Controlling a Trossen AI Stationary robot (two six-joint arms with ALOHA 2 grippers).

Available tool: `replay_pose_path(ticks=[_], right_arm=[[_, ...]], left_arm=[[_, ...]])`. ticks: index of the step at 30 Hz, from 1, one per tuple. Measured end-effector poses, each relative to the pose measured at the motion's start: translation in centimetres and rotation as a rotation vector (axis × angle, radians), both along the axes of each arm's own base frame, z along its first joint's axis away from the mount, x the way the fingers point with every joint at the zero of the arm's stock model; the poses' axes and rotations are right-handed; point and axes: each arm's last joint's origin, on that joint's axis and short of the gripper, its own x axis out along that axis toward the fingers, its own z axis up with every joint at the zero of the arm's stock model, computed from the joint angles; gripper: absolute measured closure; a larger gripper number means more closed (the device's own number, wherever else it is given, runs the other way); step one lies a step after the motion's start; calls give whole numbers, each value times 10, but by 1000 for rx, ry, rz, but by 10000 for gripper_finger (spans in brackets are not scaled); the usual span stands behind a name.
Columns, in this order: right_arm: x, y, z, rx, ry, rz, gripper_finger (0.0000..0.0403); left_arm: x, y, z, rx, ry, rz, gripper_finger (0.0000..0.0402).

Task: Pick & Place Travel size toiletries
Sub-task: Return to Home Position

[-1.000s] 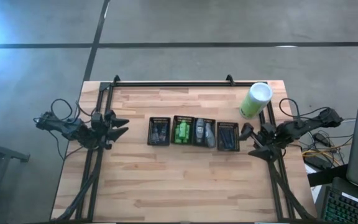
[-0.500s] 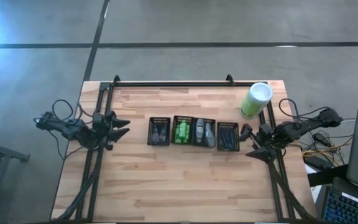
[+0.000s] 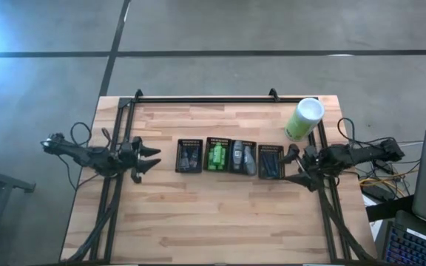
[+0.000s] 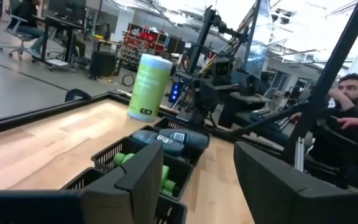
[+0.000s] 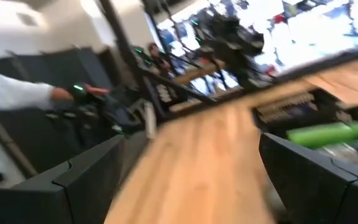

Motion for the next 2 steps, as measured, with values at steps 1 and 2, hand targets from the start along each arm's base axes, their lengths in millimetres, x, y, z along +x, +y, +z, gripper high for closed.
replay_pose_path(ticks=[1, 2], right_arm=[[0, -2, -2, -5, 23, -18, 40], [0, -4, -6, -11, 53, -37, 39]], left_arm=[[0, 0, 0, 0, 0, 0, 200], [0, 0, 0, 1, 1, 0, 200]])
